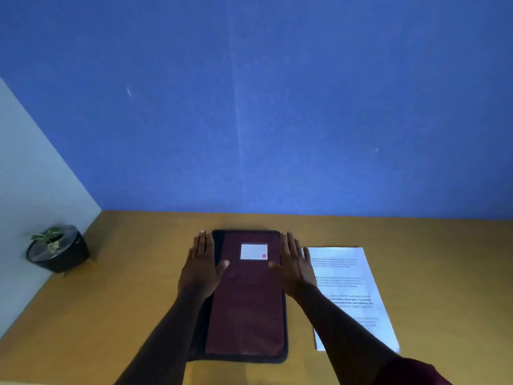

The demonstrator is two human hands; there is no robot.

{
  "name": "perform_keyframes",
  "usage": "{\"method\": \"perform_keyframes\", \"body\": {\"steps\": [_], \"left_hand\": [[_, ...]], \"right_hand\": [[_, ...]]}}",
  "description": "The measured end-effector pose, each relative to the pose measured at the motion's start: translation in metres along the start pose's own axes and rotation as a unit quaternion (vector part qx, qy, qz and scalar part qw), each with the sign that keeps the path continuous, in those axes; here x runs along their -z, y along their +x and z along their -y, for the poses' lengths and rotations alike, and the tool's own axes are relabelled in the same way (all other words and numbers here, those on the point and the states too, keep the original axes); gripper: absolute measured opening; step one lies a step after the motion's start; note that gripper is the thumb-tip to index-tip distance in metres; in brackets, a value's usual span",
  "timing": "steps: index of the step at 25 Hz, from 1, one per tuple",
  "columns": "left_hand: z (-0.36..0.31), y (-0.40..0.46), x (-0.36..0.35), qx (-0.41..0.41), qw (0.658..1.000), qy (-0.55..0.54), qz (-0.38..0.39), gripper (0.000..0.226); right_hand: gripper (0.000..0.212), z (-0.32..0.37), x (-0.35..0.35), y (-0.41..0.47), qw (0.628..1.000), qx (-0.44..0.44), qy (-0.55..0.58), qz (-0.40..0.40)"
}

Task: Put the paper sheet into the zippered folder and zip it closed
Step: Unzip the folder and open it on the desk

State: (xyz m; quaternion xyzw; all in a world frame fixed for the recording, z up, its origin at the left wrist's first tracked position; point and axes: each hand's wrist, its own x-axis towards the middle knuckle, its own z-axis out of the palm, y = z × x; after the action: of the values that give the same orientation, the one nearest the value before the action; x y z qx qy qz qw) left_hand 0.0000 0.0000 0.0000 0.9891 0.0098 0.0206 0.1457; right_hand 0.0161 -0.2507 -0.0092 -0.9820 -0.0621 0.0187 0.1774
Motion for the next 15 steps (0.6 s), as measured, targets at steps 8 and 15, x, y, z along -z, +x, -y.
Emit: {"method": "perform_keyframes", "body": {"steps": [8,15], "left_hand": [[0.051,0.038,-0.027,0.018,0.991,-0.003,0.131,0.092],[0.073,0.083,-0.043,0.027,0.974,-0.014,0.223,0.091]], "right_hand": [[0.083,0.026,-0.046,0.041,0.993,-0.055,-0.041,0.099],[0.080,0.042,-0.076,0.078,0.986,-0.001,-0.055,0.155]]}}
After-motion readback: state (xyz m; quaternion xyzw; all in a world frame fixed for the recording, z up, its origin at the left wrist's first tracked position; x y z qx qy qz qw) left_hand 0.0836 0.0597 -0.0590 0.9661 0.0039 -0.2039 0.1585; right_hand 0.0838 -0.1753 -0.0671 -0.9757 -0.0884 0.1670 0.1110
